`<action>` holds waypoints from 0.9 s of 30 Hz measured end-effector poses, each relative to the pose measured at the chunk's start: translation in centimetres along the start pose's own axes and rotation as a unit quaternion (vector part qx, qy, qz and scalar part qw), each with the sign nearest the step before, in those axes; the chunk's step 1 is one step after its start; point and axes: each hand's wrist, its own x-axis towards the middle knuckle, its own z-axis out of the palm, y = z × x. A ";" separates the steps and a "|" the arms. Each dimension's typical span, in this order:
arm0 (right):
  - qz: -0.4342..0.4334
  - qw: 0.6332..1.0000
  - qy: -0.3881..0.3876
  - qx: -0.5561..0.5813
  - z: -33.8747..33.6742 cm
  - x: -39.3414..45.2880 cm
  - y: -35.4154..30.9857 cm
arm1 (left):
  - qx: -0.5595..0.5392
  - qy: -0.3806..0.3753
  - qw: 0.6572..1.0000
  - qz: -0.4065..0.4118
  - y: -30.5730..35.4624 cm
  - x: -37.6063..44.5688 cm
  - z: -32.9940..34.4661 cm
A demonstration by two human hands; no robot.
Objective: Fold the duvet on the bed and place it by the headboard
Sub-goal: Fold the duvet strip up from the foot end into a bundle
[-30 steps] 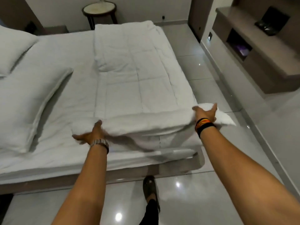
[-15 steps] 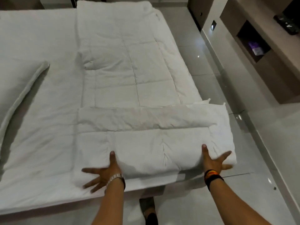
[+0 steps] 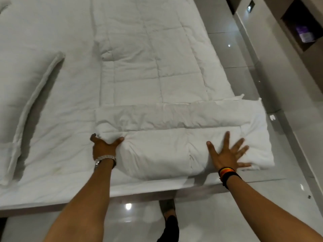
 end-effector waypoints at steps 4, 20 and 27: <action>-0.063 0.997 0.029 0.028 -0.2 -1.0 1.5 | -0.015 0.070 0.997 -0.003 -1.9 0.1 -2.2; 0.151 0.876 0.120 0.442 1.8 2.5 0.9 | -0.220 0.091 0.928 -0.285 -0.3 -13.1 10.6; 0.102 0.855 0.131 0.492 2.3 1.5 2.6 | -0.334 0.128 0.916 -0.180 -2.5 -12.4 7.9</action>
